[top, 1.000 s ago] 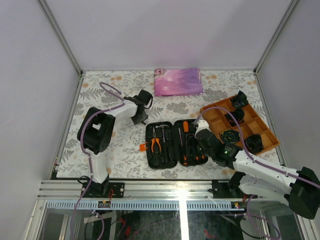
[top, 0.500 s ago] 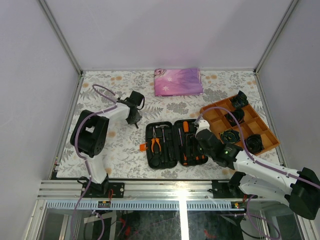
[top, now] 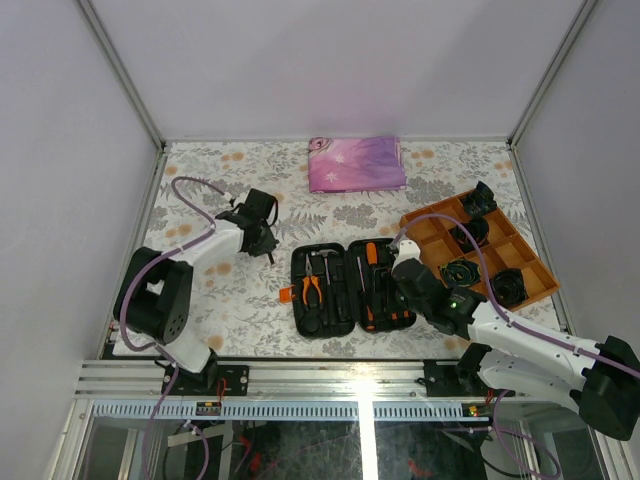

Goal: Sort the tools into containers
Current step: Pick up the utility knife at the center of the board, then place the utility knife in the storage box.

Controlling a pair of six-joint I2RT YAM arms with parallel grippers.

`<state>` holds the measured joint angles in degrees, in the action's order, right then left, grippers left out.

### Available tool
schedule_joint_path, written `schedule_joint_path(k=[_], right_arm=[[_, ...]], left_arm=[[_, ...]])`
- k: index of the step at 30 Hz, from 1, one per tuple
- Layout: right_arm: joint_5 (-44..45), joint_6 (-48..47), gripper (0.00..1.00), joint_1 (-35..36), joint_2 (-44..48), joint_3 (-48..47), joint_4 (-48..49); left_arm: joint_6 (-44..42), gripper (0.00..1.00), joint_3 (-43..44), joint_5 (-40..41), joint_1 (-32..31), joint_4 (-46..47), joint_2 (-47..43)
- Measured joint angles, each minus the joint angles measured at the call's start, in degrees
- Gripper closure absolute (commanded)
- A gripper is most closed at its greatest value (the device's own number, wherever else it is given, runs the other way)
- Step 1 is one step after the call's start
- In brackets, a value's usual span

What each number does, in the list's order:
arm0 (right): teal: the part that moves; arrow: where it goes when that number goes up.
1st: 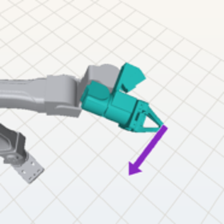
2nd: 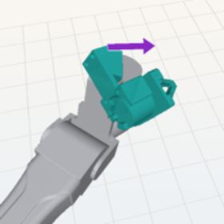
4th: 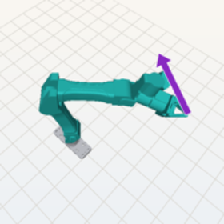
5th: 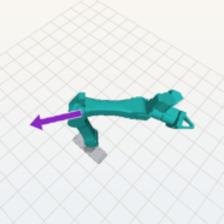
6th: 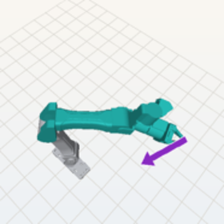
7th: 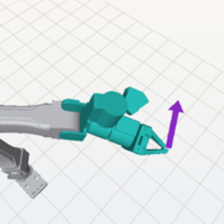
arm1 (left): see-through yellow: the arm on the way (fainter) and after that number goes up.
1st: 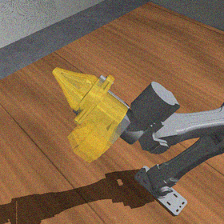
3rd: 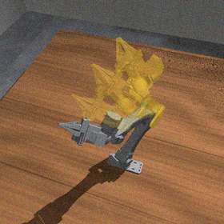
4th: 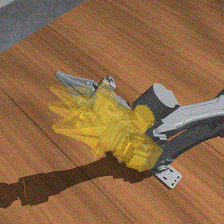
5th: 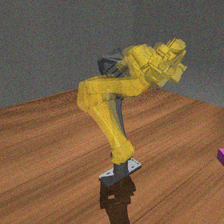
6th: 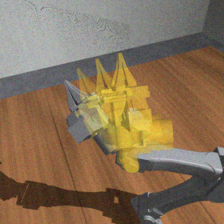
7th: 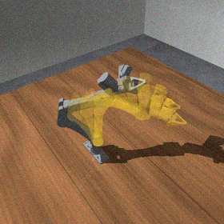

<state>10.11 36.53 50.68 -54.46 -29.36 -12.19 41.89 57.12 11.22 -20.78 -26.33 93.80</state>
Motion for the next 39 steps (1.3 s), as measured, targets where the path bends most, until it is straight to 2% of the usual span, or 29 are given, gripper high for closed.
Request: schedule_joint_path(k=[7, 13, 18, 23, 32, 39], right_arm=[[0.37, 0.55, 0.21, 0.00, 1.09, 0.00, -0.87], [-1.22, 2.47, 0.15, 0.00, 7.82, 1.31, 3.91], [-5.22, 5.49, 0.12, 0.00, 11.85, 4.07, 13.99], [-10.14, 9.79, 0.12, 0.00, 11.67, 6.73, 27.45], [-17.46, 15.67, 0.12, 0.00, 4.50, 7.80, 53.68], [-18.32, 18.18, 0.19, 0.00, 1.49, 7.28, 63.78]], left_arm=[[-1.07, 0.94, -5.14, -5.29, -1.09, 2.32, -7.65], [-1.53, 0.95, -9.60, -12.76, -5.14, 6.01, -17.20], [-0.63, 0.94, -10.93, -20.26, -7.85, 11.50, -28.02], [2.32, 0.94, -10.93, -25.38, -9.46, 18.32, -34.36], [9.03, 0.96, -10.91, -30.97, -13.64, 28.46, -37.00], [12.55, 0.95, -10.69, -32.50, -16.39, 32.79, -37.94]])
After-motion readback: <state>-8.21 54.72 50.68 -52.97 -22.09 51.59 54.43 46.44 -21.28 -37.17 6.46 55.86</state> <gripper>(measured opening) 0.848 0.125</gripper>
